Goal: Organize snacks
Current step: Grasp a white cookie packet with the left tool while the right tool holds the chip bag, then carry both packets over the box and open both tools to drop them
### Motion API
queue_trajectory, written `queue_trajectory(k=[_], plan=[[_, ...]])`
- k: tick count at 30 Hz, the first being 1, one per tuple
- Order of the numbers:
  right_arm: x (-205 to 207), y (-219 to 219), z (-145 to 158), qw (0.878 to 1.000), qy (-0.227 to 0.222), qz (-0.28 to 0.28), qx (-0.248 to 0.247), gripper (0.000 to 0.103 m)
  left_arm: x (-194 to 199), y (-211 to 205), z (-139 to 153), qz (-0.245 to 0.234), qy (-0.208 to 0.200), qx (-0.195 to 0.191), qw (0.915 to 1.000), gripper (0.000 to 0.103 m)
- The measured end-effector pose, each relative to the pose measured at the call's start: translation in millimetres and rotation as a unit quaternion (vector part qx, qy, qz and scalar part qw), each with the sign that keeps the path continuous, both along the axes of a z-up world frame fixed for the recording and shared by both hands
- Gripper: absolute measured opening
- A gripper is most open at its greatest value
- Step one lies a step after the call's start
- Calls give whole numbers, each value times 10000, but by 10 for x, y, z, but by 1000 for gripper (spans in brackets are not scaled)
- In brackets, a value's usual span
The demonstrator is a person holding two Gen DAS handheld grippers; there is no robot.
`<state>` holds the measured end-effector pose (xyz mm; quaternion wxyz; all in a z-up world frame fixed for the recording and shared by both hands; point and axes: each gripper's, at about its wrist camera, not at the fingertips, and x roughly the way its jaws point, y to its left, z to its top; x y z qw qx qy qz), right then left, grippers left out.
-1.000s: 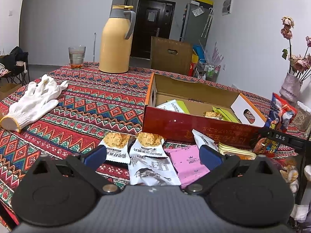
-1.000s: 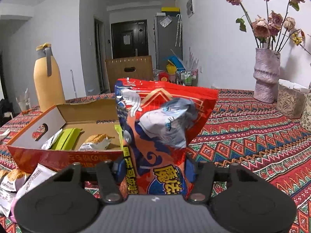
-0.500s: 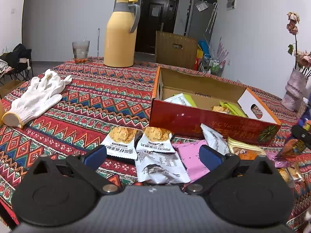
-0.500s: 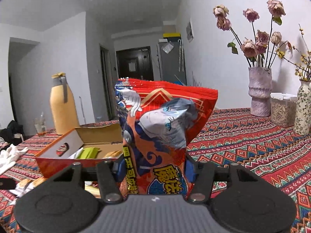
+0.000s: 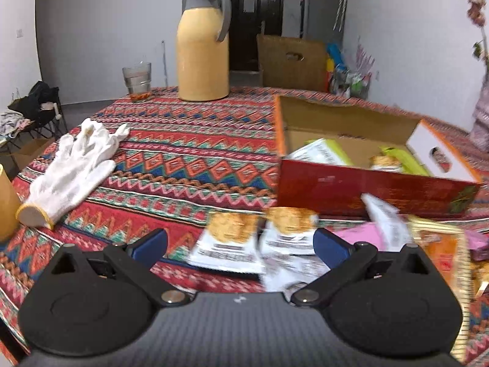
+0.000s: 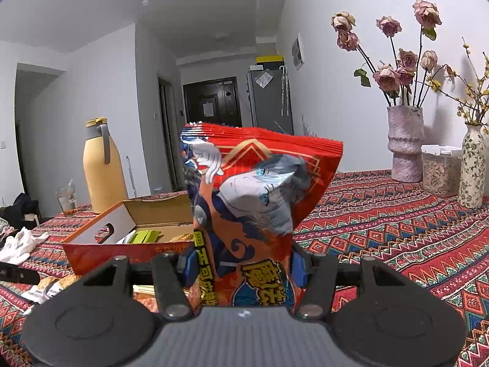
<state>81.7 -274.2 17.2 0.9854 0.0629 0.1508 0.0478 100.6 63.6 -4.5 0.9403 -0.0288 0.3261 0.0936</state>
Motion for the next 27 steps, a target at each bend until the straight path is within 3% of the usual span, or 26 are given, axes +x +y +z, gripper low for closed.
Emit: queue_trajectory(k=[6, 13, 16, 19, 27], plan=[[25, -8, -41, 9999, 88, -131, -31, 56, 318, 221, -135, 141, 408, 59, 9991, 103], [67, -8, -49, 9997, 130, -208, -85, 56, 520, 319, -325, -73, 777, -121, 9969, 72], [77, 2, -48, 9996, 138, -222, -103, 56, 519, 310, -351, -120, 721, -136, 9972, 68], [80, 5, -46, 9996, 141, -228, -111, 56, 502, 308, -338, -169, 647, -174, 9976, 52], [81, 16, -50, 9994, 175, -242, -150, 56, 408, 269, -283, -229, 488, -68, 9985, 46]])
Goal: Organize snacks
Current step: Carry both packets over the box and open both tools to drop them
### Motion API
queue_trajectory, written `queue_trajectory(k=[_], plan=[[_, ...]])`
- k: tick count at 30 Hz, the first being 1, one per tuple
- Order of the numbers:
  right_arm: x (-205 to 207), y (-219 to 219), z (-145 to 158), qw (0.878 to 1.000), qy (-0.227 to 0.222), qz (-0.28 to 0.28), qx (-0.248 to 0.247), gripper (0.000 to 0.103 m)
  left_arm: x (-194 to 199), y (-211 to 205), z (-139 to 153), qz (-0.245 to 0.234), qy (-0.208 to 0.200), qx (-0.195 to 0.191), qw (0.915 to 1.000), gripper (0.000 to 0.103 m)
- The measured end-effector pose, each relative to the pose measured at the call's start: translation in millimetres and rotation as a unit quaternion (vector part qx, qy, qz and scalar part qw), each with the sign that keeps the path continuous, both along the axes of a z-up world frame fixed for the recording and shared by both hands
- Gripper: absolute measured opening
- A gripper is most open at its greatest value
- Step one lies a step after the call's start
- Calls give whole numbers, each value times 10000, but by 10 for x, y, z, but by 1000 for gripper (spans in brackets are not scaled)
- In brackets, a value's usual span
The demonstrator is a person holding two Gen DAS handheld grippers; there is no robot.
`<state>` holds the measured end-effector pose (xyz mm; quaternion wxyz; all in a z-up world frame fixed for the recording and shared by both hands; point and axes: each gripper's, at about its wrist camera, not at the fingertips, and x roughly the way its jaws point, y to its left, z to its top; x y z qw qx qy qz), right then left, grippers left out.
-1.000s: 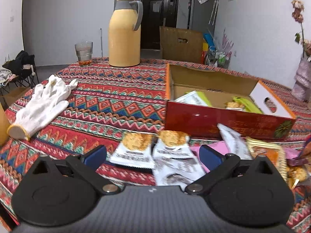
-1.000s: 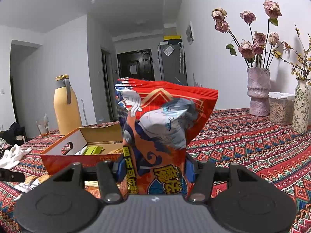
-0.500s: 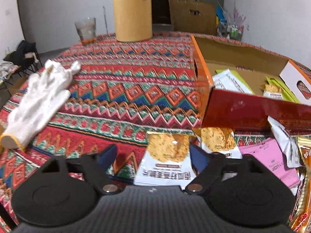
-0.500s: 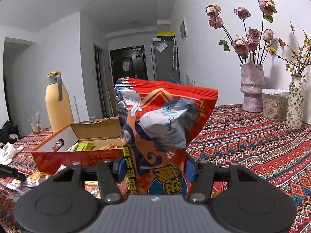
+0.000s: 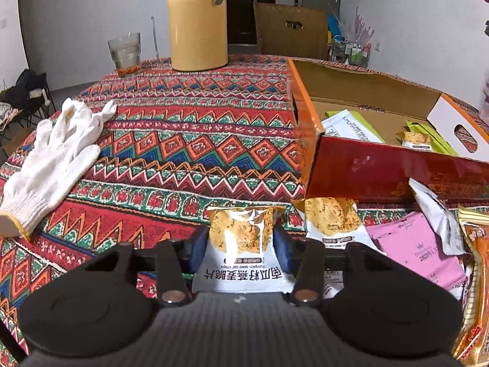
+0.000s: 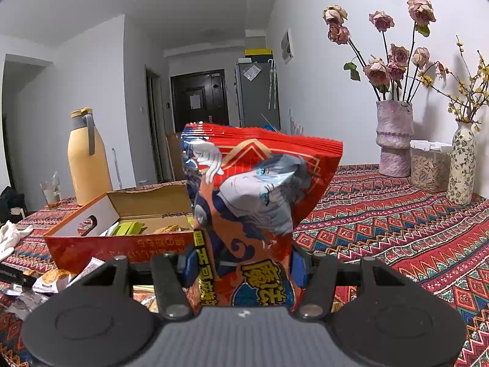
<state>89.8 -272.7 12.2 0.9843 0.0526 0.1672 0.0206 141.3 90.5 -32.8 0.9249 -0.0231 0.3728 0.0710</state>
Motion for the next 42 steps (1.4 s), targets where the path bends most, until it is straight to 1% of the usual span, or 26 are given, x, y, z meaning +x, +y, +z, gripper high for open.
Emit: queue_trajectory(k=[4, 12, 19, 27, 32, 37, 42], plan=[[-6, 2, 13, 10000, -1, 13, -13, 56, -99, -38, 98, -45, -215, 56, 9997, 46], [-32, 7, 72, 9999, -89, 78, -25, 56, -251, -192, 401, -209, -723, 109, 9971, 46], [27, 59, 194, 9996, -220, 184, -43, 56, -275, -394, 636, -381, -1102, -83, 9931, 46], [200, 151, 394, 9986, -449, 266, -64, 56, -197, -640, 851, -489, -1430, -256, 9882, 46], [358, 203, 506, 9979, -544, 347, -61, 56, -107, -788, 957, -535, -1619, -261, 9850, 46], [585, 260, 585, 9976, -536, 434, -32, 56, 47, -918, 1021, -570, -1704, -267, 9834, 46], [876, 328, 610, 9980, -382, 508, 17, 56, 253, -1031, 1046, -557, -1698, -304, 9834, 46]])
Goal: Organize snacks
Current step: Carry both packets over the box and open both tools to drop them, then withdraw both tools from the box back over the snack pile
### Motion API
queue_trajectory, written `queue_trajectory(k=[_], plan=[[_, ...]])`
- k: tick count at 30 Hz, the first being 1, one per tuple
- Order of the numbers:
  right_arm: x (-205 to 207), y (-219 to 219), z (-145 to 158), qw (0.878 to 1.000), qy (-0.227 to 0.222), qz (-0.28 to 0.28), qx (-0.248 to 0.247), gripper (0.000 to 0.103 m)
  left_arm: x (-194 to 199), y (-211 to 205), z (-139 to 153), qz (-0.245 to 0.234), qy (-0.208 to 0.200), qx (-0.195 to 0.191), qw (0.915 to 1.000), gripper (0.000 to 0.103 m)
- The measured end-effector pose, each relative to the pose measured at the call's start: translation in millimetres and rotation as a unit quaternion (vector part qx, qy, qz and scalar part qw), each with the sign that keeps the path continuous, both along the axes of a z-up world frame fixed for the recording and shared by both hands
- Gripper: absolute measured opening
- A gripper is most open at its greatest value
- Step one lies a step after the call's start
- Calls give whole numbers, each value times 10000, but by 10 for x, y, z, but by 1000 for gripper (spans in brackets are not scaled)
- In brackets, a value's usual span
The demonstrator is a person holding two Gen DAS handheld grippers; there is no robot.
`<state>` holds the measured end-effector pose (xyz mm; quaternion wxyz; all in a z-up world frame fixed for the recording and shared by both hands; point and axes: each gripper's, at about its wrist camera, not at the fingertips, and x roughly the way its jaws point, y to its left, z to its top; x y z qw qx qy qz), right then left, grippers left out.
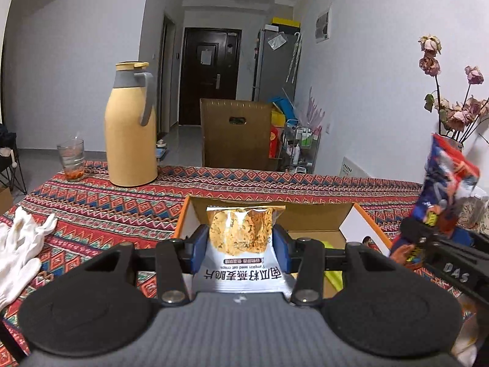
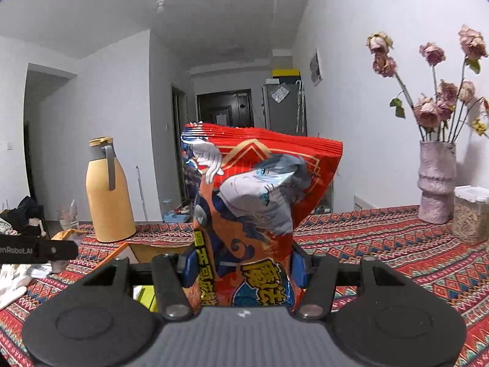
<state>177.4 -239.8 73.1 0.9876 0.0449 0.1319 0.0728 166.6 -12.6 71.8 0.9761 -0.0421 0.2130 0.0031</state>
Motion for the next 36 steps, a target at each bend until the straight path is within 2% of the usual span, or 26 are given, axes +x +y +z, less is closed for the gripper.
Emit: queue_trajectory(k=[10, 13, 16, 25, 27, 28, 29, 30, 31, 32, 33, 36], plan=[[456, 116, -193, 9991, 411, 55, 130, 56, 438, -39, -162, 285, 124, -106, 9995, 46], [453, 136, -266, 9991, 388, 138, 83, 56, 486, -18, -289, 361, 119, -67, 9993, 46], [471, 158, -306, 9984, 514, 212, 44, 56, 543, -28, -379, 378, 279, 89, 9989, 46], [573, 242, -447, 9955, 919, 175, -135, 56, 489, -21, -433, 257, 320, 0, 9992, 48], [571, 251, -457, 9955, 921, 160, -137, 59, 466, -33, -429, 278, 284, 21, 9992, 51], [568, 249, -456, 9956, 916, 133, -140, 60, 462, -31, -421, 273, 271, -4, 9993, 58], [567, 246, -452, 9957, 911, 135, -111, 66, 450, -27, -412, 300, 245, -22, 9992, 70], [557, 234, -444, 9960, 879, 112, -65, 76, 431, -23, -403, 353, 201, -23, 9992, 76], [540, 221, -435, 9965, 834, 75, -34, 83, 416, -16, -392, 402, 165, -32, 9991, 90], [517, 205, -425, 9970, 770, 39, 2, 94, 393, -3, -379, 459, 118, -70, 9989, 102], [491, 176, -417, 9974, 723, 20, 46, 100, 378, 8, -368, 515, 71, -95, 9986, 103], [449, 126, -400, 9977, 663, -12, 157, 103, 354, 42, -349, 617, 21, -180, 9979, 103]])
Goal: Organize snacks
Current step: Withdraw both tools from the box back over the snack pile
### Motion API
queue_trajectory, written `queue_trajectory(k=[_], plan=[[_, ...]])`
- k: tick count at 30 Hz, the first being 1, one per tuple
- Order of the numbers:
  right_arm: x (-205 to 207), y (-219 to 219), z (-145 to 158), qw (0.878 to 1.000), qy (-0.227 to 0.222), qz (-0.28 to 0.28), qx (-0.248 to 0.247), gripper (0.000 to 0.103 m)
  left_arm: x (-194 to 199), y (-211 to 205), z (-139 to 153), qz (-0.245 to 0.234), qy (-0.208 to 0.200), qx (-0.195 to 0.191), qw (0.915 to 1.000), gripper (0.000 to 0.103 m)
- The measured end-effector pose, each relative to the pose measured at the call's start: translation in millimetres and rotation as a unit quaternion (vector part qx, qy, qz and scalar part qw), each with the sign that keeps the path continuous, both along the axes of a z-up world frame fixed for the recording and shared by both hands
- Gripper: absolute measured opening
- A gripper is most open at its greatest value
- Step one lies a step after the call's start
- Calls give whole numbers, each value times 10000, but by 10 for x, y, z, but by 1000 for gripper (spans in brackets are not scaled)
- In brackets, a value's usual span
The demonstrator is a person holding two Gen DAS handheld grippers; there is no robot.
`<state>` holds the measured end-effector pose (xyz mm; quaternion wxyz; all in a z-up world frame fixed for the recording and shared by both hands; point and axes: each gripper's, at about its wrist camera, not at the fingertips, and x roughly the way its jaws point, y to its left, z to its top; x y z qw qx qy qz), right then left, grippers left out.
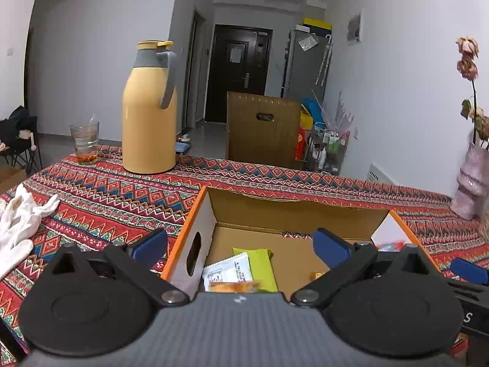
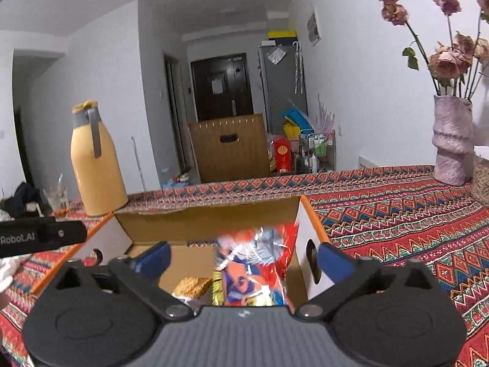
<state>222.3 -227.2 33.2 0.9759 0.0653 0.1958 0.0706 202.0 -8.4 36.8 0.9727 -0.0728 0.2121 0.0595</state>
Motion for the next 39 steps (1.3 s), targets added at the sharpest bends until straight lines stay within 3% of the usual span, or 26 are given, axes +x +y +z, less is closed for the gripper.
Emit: queue_trajectory(k=[14, 25, 39], plan=[[-76, 1, 47, 10000, -85, 48, -10, 103, -17, -23, -21, -69, 141, -30, 9999, 103], [-259, 10, 254, 9991, -407, 69, -72, 103, -173, -36, 189, -39, -48, -90, 9999, 103], [-729, -130, 328, 9990, -425, 9, -99, 103, -670, -26, 285, -255, -85, -58, 9996, 103]])
